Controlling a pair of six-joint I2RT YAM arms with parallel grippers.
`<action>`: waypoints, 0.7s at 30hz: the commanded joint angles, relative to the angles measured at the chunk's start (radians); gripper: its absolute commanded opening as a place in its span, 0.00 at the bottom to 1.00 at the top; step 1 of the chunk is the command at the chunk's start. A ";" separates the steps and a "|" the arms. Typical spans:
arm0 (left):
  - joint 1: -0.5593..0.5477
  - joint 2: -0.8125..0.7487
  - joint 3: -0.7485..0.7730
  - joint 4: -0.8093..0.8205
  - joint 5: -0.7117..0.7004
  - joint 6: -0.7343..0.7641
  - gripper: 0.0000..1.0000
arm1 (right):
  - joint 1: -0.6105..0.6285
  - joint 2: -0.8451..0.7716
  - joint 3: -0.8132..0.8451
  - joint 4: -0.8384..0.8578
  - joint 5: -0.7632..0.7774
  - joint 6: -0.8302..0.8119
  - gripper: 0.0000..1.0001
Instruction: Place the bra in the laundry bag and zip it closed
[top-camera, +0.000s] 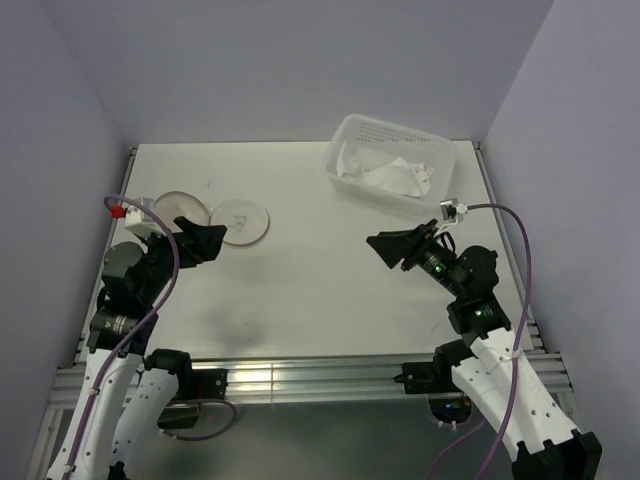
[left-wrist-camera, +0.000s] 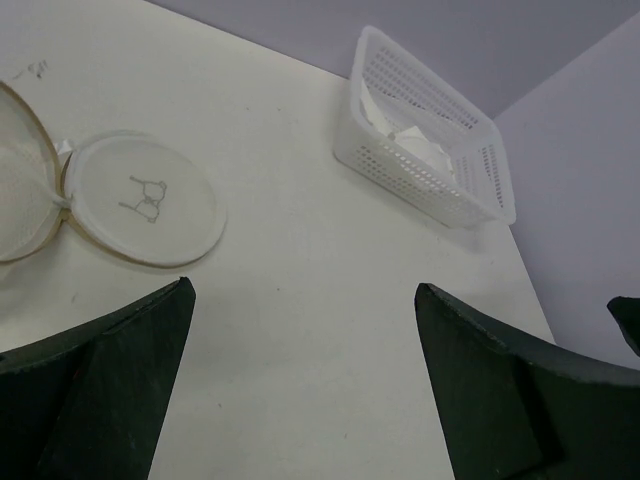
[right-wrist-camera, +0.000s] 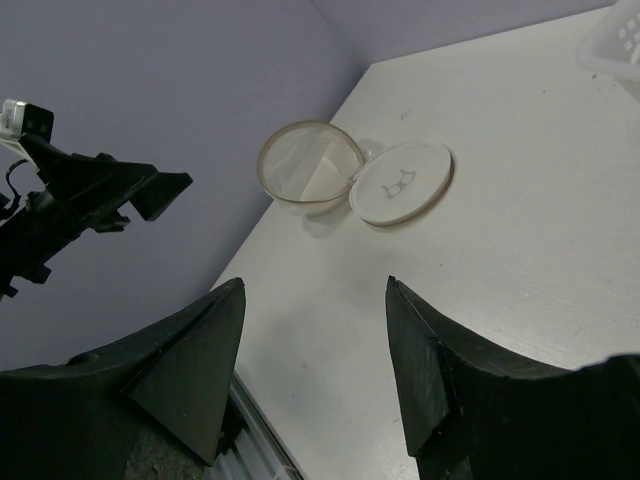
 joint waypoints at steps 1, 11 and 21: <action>0.003 -0.010 0.024 -0.027 -0.063 -0.060 0.99 | 0.007 -0.024 0.001 -0.009 0.007 -0.035 0.65; 0.003 -0.114 -0.142 -0.018 -0.313 -0.223 0.99 | 0.009 -0.019 -0.026 0.012 -0.016 -0.030 0.65; -0.004 -0.022 -0.298 0.156 -0.559 -0.332 0.75 | 0.016 0.022 -0.052 0.065 -0.028 -0.019 0.64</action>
